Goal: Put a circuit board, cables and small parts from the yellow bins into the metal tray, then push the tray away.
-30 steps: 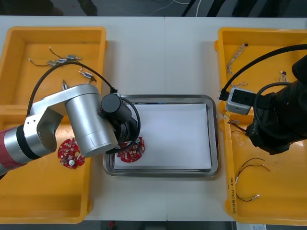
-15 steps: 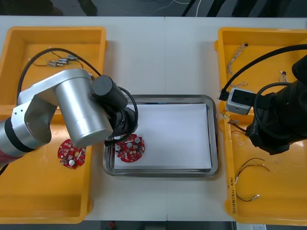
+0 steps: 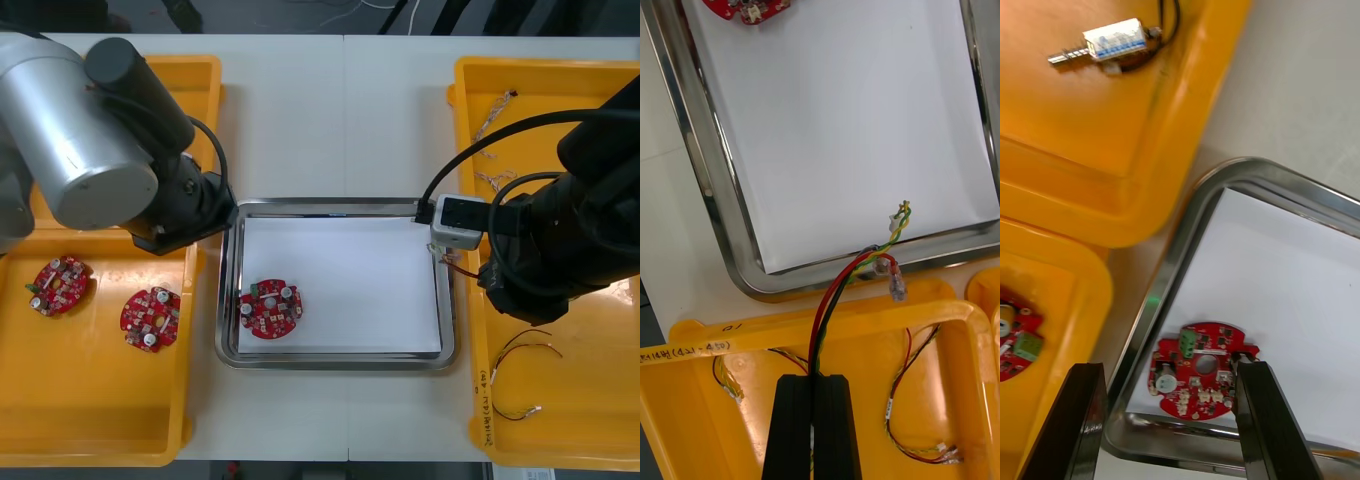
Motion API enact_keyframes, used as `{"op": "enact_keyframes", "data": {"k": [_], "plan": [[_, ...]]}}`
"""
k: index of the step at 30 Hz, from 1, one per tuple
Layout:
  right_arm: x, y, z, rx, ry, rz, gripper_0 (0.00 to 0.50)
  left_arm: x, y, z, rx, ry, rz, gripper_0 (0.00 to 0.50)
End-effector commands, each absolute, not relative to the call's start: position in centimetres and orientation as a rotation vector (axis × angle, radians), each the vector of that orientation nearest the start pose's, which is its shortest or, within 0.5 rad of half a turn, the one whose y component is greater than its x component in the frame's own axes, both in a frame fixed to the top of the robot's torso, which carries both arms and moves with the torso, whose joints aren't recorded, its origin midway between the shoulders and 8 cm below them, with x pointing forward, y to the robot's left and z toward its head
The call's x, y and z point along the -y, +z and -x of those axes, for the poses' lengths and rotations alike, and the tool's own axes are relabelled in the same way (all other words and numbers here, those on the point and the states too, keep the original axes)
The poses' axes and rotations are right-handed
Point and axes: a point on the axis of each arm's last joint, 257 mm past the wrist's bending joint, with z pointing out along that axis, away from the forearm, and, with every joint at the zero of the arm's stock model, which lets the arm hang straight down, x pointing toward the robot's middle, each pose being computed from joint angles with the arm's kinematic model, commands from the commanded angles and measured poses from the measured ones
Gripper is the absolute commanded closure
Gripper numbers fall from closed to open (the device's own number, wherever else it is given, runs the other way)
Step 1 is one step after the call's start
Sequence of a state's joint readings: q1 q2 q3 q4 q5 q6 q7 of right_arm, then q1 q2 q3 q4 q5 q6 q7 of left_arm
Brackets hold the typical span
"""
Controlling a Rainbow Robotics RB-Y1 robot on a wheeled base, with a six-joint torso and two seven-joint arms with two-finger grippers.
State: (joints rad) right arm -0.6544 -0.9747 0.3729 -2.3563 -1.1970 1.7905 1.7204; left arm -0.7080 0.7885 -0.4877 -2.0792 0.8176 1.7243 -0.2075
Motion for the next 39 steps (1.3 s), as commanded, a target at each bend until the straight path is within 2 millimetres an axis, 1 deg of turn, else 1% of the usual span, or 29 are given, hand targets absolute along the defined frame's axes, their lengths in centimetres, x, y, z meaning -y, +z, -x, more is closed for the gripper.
{"op": "enact_keyframes", "data": {"k": [1,3,4,6,7,9,10,12,14,15,18,22,26,28,29,30,34,37,39], "plan": [[14.8,-13.4,-35.2,-2.145,-0.13,1.739,0.5,-20.5,-12.4,-45.0,-2.552,-0.168,0.514,0.0],[13.3,-13.5,-35.6,-2.115,-0.136,1.768,0.5,-22.4,-11.8,-44.9,-2.559,-0.11,0.509,0.0],[13.0,-13.6,-35.7,-2.112,-0.139,1.776,0.5,-23.0,-11.6,-44.8,-2.563,-0.093,0.507,0.0],[11.7,-13.8,-36.2,-2.087,-0.158,1.806,0.5,-24.8,-11.2,-44.6,-2.582,-0.052,0.514,0.0],[11.3,-13.8,-36.3,-2.081,-0.161,1.814,0.5,-25.3,-11.0,-44.6,-2.584,-0.042,0.516,0.0],[9.9,-13.9,-36.8,-2.066,-0.173,1.838,0.5,-26.8,-10.4,-44.9,-2.591,-0.024,0.517,0.0],[9.6,-13.9,-36.9,-2.063,-0.174,1.843,0.5,-27.2,-10.3,-45.0,-2.594,-0.021,0.52,0.0],[8.5,-14.2,-37.4,-2.053,-0.189,1.864,0.5,-28.7,-10.0,-45.5,-2.6,-0.008,0.533,0.0],[7.9,-14.4,-37.6,-2.049,-0.191,1.866,0.5,-29.8,-9.8,-45.8,-2.602,0.006,0.534,0.0],[7.6,-14.7,-37.7,-2.049,-0.194,1.868,0.5,-30.5,-9.6,-46.1,-2.602,0.018,0.526,0.0],[7.1,-15.2,-38.1,-2.051,-0.198,1.87,0.5,-31.7,-9.4,-47.1,-2.596,0.03,0.507,0.0],[7.3,-16.3,-38.5,-2.069,-0.221,1.883,0.5,-32.8,-9.0,-48.7,-2.567,0.033,0.482,0.0],[7.1,-18.0,-38.8,-2.055,-0.248,1.922,0.5,-33.6,-8.4,-50.8,-2.534,0.021,0.447,0.0],[6.9,-19.0,-38.6,-2.027,-0.269,1.96,0.5,-33.9,-8.1,-51.9,-2.51,0.003,0.421,0.0],[6.8,-19.2,-38.6,-2.02,-0.275,1.967,0.5,-34.0,-8.1,-52.2,-2.505,0.0,0.418,0.0],[6.8,-19.7,-38.4,-2.011,-0.285,1.989,0.5,-34.2,-7.9,-52.7,-2.498,-0.007,0.411,0.0],[6.1,-21.1,-38.0,-1.947,-0.341,2.057,0.5,-34.2,-7.9,-54.3,-2.474,-0.052,0.404,0.0],[5.7,-22.4,-37.8,-1.873,-0.385,2.137,0.5,-34.2,-7.9,-55.2,-2.46,-0.089,0.413,0.0],[5.7,-23.1,-37.8,-1.856,-0.389,2.173,0.5,-34.0,-8.1,-55.6,-2.458,-0.106,0.413,0.0]]}}
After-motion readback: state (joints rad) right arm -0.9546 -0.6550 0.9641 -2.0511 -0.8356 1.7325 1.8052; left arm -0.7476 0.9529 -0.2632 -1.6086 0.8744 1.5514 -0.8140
